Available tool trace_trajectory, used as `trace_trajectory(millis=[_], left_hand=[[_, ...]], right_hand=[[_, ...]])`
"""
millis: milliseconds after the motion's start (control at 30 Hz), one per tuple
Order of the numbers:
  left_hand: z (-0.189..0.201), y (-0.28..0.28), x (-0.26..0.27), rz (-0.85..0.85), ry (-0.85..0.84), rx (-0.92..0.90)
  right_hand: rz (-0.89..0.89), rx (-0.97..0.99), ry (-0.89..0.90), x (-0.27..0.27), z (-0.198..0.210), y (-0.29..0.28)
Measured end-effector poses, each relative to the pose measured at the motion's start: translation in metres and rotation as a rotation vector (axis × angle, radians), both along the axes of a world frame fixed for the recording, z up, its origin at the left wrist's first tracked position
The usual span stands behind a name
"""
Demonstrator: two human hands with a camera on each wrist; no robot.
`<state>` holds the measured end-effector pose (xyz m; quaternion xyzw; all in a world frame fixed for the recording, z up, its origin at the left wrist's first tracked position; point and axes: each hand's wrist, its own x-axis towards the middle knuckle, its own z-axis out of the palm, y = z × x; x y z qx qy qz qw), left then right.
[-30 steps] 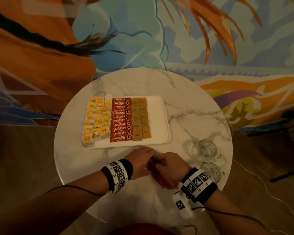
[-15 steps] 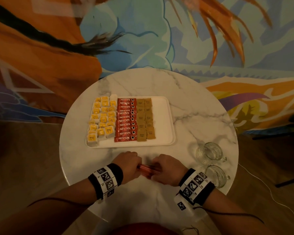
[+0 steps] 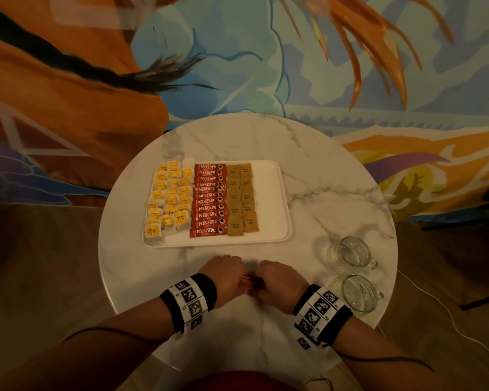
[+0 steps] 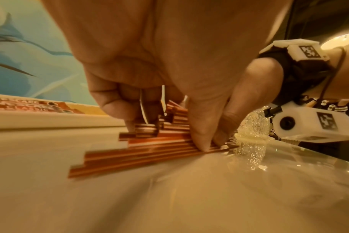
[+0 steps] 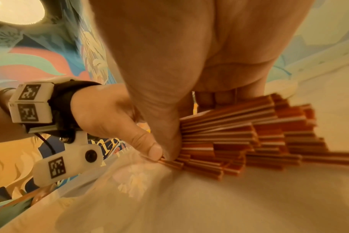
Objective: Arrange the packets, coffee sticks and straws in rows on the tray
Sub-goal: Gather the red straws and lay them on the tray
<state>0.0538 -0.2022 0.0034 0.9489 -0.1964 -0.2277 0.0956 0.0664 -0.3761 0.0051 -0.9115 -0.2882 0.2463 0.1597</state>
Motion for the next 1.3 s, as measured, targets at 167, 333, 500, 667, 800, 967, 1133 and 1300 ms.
trace_trajectory(millis=[167,333,500,667,800,967,1133,1300], left_hand=[[0.004,0.001,0.003,-0.004,0.018,-0.01],[0.009,0.006,0.006,0.04,0.042,-0.051],[0.01,0.018,0.014,0.146,0.133,-0.192],[0.006,0.033,0.02,0.224,0.114,-0.357],[0.008,0.045,0.026,0.468,0.144,-0.715],[0.019,0.049,0.027,0.869,0.333,-1.21],[0.026,0.036,0.023,0.872,0.381,-1.324],[0.038,0.01,0.024,0.782,0.326,-1.377]], right_hand=[[-0.008,-0.033,0.003,0.003,0.0,0.001],[-0.001,-0.017,-0.001,0.009,0.001,0.002],[-0.002,0.012,0.042,0.016,0.0,0.004],[-0.031,0.053,0.113,0.018,0.0,0.005],[-0.061,0.189,0.185,0.025,0.007,0.002],[-0.104,0.333,0.175,0.035,0.015,0.002],[-0.177,0.543,0.305,0.04,0.03,0.012],[-0.121,0.553,0.394,0.043,0.039,0.025]])
